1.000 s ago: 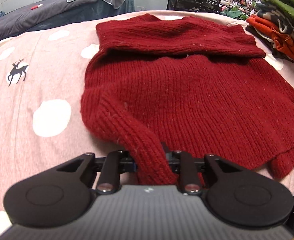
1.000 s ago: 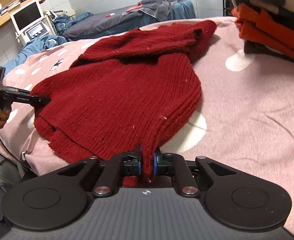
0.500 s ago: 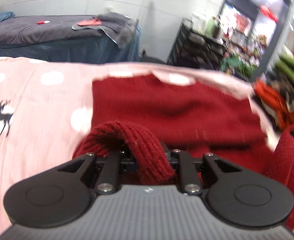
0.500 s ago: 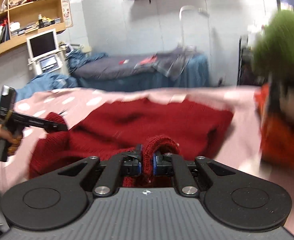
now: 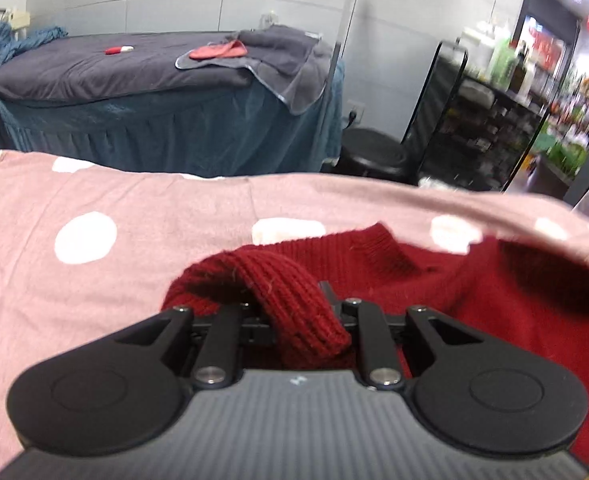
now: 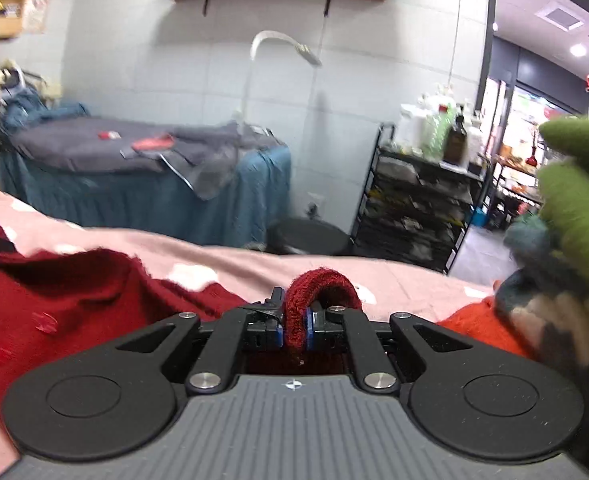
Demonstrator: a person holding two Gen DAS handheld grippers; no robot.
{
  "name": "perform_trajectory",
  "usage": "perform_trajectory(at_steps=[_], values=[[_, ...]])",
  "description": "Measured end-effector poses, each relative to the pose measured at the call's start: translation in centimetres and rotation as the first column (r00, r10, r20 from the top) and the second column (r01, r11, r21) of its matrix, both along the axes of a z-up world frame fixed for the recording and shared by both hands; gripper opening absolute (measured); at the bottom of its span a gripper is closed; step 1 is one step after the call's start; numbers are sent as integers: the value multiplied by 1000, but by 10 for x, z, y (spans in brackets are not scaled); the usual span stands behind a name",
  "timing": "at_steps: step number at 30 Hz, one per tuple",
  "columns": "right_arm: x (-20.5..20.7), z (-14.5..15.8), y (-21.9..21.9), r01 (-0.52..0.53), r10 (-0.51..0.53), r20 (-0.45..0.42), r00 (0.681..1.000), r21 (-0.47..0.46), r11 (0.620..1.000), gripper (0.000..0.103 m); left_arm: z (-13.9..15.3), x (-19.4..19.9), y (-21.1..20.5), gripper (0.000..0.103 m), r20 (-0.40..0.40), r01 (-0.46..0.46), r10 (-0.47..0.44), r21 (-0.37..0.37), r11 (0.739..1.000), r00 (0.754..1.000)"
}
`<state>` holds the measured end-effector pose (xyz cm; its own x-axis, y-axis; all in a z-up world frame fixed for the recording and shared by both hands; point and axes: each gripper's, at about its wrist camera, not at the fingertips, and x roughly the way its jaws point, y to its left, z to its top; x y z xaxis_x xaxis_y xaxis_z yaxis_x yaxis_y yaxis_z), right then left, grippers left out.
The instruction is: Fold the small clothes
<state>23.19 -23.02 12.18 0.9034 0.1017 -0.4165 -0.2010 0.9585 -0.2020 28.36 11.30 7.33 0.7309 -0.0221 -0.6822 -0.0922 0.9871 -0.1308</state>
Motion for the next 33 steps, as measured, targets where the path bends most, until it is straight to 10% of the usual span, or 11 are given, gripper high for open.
perform_trajectory(at_steps=[15, 21, 23, 24, 25, 26, 29, 33], values=[[40, -35, 4, 69, -83, -99, 992, -136, 988, 13, -8, 30, 0, 23, -86, -51, 53, 22, 998, 995], [23, -15, 0, 13, -22, -101, 995, -90, 996, 33, 6, 29, 11, 30, -93, -68, 64, -46, 997, 994], [23, -8, -1, -1, -7, -125, 992, -64, 998, 56, 9, 32, 18, 48, -86, -90, 80, -116, 989, 993], [23, -5, -1, -3, -4, -126, 992, -53, 999, 90, 11, 32, 22, 55, -69, -98, 88, -158, 983, 994], [22, -2, -1, 10, -17, -117, 993, -59, 998, 103, 15, 31, 25, 75, -45, -103, 97, -184, 978, 994], [22, 1, -1, 33, -40, -95, 995, -71, 997, 103, 21, 29, 26, 100, -6, -110, 111, -183, 977, 994], [18, 11, -3, 49, -52, -32, 998, -86, 995, 103, 46, 16, 14, 103, 140, -154, 153, -5, 988, 978], [2, 16, 4, -71, 68, -59, 996, -48, 996, 103, 55, 8, -7, 103, 78, -63, 52, 142, 988, 996]])
